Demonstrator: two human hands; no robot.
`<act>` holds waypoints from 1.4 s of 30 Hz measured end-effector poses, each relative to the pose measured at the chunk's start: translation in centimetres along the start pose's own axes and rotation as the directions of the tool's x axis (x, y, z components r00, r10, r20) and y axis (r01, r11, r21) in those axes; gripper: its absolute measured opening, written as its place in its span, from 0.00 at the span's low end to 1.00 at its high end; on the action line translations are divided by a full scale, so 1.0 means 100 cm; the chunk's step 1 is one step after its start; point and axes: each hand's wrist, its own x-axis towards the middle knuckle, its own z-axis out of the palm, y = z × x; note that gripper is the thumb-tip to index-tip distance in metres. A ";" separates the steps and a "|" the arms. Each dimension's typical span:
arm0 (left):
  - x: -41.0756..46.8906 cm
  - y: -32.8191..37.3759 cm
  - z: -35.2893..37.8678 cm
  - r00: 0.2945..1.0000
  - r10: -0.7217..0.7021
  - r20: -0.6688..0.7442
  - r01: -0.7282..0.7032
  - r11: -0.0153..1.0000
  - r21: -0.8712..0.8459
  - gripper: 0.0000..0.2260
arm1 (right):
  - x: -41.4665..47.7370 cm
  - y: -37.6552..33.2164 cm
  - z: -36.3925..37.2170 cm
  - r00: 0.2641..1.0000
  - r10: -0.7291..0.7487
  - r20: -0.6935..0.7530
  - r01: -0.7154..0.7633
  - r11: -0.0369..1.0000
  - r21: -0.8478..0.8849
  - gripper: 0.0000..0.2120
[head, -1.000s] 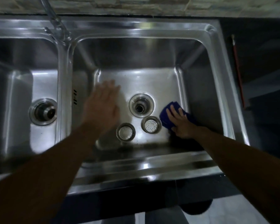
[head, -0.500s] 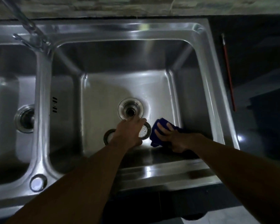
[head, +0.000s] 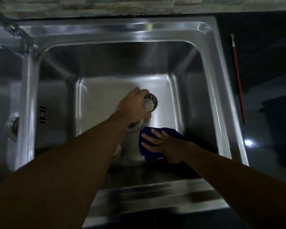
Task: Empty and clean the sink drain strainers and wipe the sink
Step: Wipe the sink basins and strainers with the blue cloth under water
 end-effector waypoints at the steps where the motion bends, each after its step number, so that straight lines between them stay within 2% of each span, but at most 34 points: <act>1: 0.007 0.002 -0.001 1.000 -0.005 -0.008 0.005 1.000 -0.008 0.37 | 0.001 -0.001 0.000 1.000 -0.004 -0.008 0.004 1.000 0.005 0.53; 7: 0.039 0.009 -0.003 0.998 -0.015 -0.069 0.012 0.998 -0.054 0.40 | -0.001 -0.002 0.001 0.999 -0.012 -0.052 0.014 0.999 0.047 0.52; 16: 0.060 0.012 0.010 0.993 -0.033 -0.114 0.019 0.992 -0.123 0.38 | 0.000 -0.004 0.006 0.994 -0.001 -0.108 0.009 0.998 0.066 0.49; 22: 0.062 0.006 0.016 0.992 -0.080 -0.099 0.063 0.983 -0.170 0.43 | 0.001 -0.005 0.007 0.993 0.009 -0.114 0.001 0.997 0.081 0.49; 25: 0.054 0.007 0.010 0.993 -0.096 -0.063 0.083 0.979 -0.188 0.49 | 0.001 -0.007 0.008 0.992 0.021 -0.125 -0.008 0.995 0.104 0.50; 28: 0.037 -0.003 -0.008 0.987 -0.144 -0.074 0.141 0.989 -0.048 0.49 | 0.000 -0.008 0.009 0.986 0.060 -0.152 -0.042 0.992 0.122 0.51; 32: 0.001 -0.039 -0.057 0.966 -0.115 -0.233 0.170 0.957 0.235 0.31 | 0.012 -0.013 0.004 0.929 0.253 -0.269 -0.233 0.967 0.105 0.46; 34: -0.019 -0.061 -0.086 0.950 -0.060 -0.305 0.162 0.934 0.320 0.26 | 0.023 -0.014 -0.004 0.870 0.370 -0.327 -0.341 0.929 0.146 0.42; 36: -0.038 -0.083 -0.112 0.936 0.016 -0.352 0.131 0.912 0.389 0.25 | 0.036 -0.010 -0.017 0.826 0.440 -0.352 -0.405 0.898 0.172 0.42; 40: -0.078 -0.119 -0.153 0.895 0.190 -0.404 0.079 0.823 0.562 0.18 | 0.058 -0.005 -0.044 0.772 0.484 -0.412 -0.392 0.873 0.290 0.44; 42: -0.102 -0.130 -0.160 0.880 0.264 -0.395 0.029 0.800 0.600 0.20 | 0.064 -0.007 -0.049 0.762 0.485 -0.430 -0.388 0.872 0.297 0.44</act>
